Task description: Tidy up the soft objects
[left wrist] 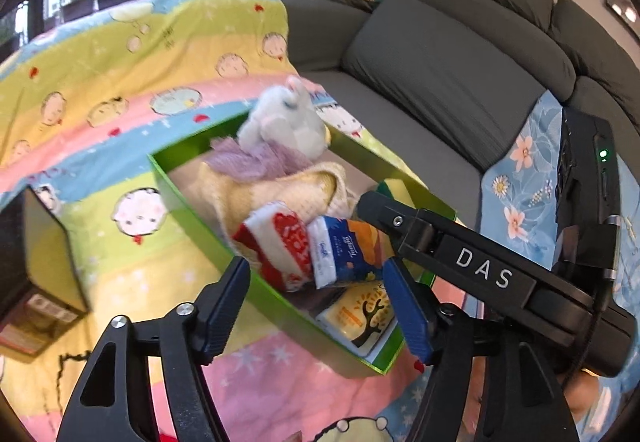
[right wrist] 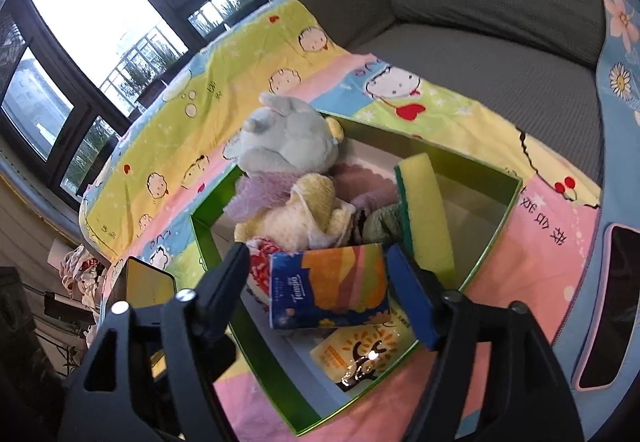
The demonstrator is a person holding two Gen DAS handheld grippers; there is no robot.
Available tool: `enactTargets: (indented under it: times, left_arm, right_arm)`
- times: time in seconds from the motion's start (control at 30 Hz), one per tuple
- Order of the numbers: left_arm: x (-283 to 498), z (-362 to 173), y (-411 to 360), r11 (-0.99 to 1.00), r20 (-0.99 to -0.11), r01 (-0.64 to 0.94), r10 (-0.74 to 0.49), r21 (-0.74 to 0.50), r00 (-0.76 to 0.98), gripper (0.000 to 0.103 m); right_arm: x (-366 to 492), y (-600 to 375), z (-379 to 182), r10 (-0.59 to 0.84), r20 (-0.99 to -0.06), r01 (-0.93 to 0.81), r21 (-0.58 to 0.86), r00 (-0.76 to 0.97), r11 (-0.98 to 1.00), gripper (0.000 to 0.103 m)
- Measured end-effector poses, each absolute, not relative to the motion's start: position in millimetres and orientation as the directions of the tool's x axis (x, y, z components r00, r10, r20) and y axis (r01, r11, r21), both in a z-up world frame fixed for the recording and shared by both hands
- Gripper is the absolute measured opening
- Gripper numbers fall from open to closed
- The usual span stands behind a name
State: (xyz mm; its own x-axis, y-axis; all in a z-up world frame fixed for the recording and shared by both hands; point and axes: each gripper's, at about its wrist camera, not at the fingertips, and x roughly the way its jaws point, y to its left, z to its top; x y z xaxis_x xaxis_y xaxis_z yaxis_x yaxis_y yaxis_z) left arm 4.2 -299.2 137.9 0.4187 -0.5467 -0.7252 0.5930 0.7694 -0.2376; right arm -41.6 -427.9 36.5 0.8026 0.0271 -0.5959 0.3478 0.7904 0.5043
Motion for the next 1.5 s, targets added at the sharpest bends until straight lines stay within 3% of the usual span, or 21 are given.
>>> enactTargets:
  times: [0.1,0.2,0.37,0.43,0.8,1.5]
  left_arm:
    - [-5,149,-288,0.786,-0.711,0.581,-0.532,-0.212,0.46,0.082]
    - [-14,160,-275,0.799,-0.686,0.569,-0.525,-0.194,0.504,0.084]
    - [-25,174,-255,0.833,-0.658,0.524,-0.498,-0.179,0.566,0.086]
    - [-30,180,-246,0.857,-0.624,0.489,-0.473,-0.163,0.622,0.086]
    - [-40,184,-224,0.853,-0.635,0.486,-0.485,-0.191,0.602,0.09]
    - [-44,173,-228,0.838,-0.673,0.506,-0.495,-0.203,0.549,0.091]
  right_arm:
    - [-49,-423,45,0.011,-0.577,0.338,0.494,0.817,0.801,0.081]
    - [-56,-418,53,-0.01,-0.552,0.322,0.472,0.834,0.821,0.091]
    - [-73,-414,68,-0.061,-0.522,0.333,0.445,0.851,0.831,0.094]
    - [-82,-410,74,-0.057,-0.494,0.311,0.449,0.867,0.837,0.101]
    - [-114,-378,99,-0.204,-0.464,0.364,0.285,0.862,0.887,0.102]
    - [-130,-371,97,-0.312,-0.489,0.469,0.238,0.815,0.851,0.102]
